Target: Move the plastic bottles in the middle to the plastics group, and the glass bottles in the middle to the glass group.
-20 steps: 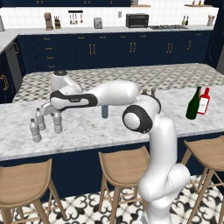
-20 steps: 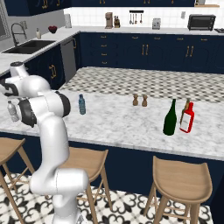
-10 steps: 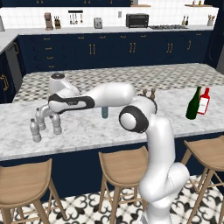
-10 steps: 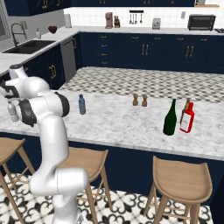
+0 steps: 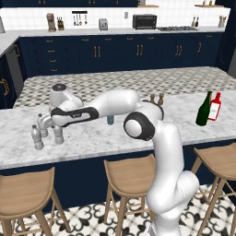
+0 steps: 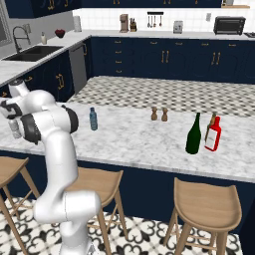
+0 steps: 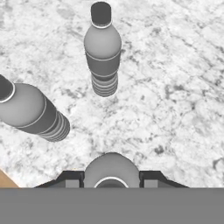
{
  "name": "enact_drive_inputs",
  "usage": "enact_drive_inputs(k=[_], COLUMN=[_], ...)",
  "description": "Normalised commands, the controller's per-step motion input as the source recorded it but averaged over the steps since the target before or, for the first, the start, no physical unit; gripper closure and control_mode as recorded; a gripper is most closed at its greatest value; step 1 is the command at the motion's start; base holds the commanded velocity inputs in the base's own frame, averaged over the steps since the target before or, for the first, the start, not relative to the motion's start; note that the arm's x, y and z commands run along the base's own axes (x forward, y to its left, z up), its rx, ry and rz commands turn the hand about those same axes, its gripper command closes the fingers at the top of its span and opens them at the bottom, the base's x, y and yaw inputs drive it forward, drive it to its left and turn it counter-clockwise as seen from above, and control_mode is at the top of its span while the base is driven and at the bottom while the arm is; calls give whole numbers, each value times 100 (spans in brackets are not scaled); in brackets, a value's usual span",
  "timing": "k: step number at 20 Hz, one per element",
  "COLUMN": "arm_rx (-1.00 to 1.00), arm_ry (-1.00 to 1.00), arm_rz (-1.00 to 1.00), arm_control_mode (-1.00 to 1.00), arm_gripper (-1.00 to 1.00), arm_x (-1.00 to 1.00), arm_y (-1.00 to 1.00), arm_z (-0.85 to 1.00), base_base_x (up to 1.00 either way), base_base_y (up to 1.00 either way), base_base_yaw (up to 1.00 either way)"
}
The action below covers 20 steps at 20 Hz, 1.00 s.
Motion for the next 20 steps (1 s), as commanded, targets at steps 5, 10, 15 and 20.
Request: enact_drive_inputs(k=[5, 10, 15, 20], arm_rx=[0, 0, 0, 0], arm_ry=[0, 0, 0, 0], arm_rz=[0, 0, 0, 0], arm_control_mode=[-100, -100, -100, -100], arm_gripper=[100, 100, 100, 100], arm_x=[22, 21, 1, 0], arm_y=[12, 6, 2, 2], arm_z=[0, 0, 0, -26], base_base_x=[0, 0, 0, 0], base_base_y=[0, 0, 0, 0], base_base_yaw=[0, 0, 0, 0])
